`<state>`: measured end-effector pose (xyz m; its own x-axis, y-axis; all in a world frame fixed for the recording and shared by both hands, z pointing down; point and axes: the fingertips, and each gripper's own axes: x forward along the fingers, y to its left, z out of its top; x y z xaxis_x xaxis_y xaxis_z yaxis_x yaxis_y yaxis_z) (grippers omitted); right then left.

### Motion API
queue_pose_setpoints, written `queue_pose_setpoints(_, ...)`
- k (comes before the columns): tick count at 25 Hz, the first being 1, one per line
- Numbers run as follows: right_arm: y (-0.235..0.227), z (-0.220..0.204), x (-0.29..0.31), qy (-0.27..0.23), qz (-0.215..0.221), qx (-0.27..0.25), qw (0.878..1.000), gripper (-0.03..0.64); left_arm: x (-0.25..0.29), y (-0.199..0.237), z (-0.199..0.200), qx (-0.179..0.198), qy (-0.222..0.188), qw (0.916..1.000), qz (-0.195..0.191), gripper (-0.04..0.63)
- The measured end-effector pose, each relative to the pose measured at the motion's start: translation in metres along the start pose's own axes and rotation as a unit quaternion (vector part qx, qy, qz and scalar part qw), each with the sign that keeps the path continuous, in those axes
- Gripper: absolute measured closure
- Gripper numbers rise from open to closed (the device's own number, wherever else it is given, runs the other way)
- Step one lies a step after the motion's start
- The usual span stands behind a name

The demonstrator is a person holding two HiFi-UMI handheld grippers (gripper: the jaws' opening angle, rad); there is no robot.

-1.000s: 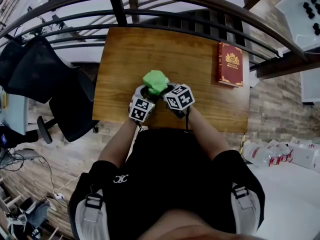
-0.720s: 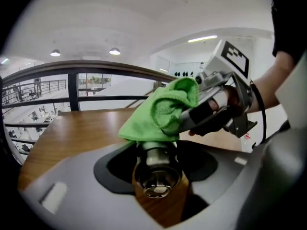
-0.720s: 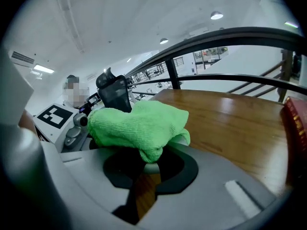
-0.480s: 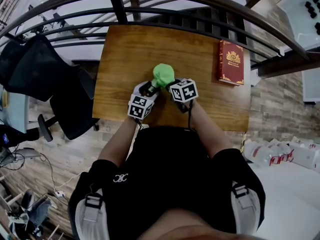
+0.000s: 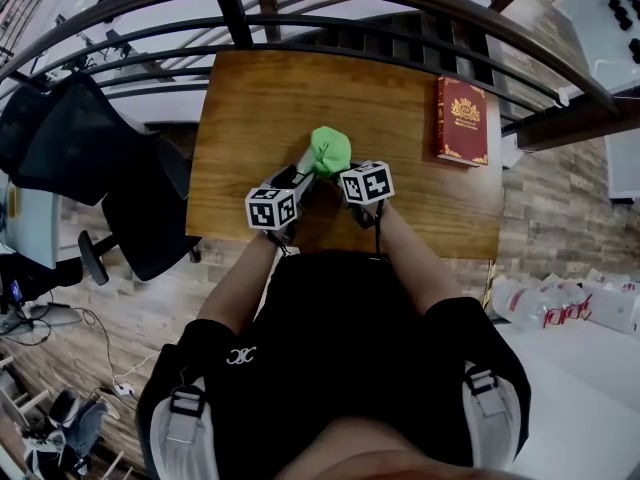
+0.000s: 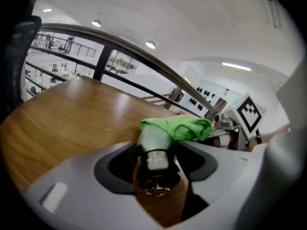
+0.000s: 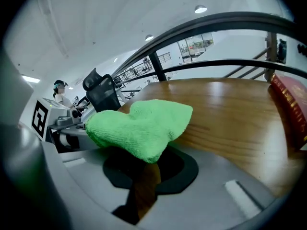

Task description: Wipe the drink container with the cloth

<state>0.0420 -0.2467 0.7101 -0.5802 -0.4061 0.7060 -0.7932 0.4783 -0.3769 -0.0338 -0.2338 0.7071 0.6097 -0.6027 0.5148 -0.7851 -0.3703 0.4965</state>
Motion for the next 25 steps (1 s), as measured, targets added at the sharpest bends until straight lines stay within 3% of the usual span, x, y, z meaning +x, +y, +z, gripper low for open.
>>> queue_pose_setpoints(6,0.011,-0.012,0.003,0.011,0.015,0.000,1.000,0.569,-0.003,0.009,-0.002,-0.089,-0.009,0.9960,-0.009,0.287)
queue_pose_setpoints(10,0.016,-0.021,0.004,0.025,0.030,-0.001,0.999,0.569,-0.002,0.013,-0.007,-0.170,-0.004,0.9850,-0.030,0.287)
queue_pose_setpoints(13,0.022,-0.030,0.006,0.041,0.036,-0.007,0.998,0.569,-0.004,0.015,-0.006,-0.210,-0.007,0.9769,-0.036,0.287)
queue_pose_setpoints(25,0.034,-0.062,0.021,0.101,0.036,-0.049,0.993,0.570,-0.007,0.021,-0.003,-0.236,-0.001,0.9713,-0.027,0.287)
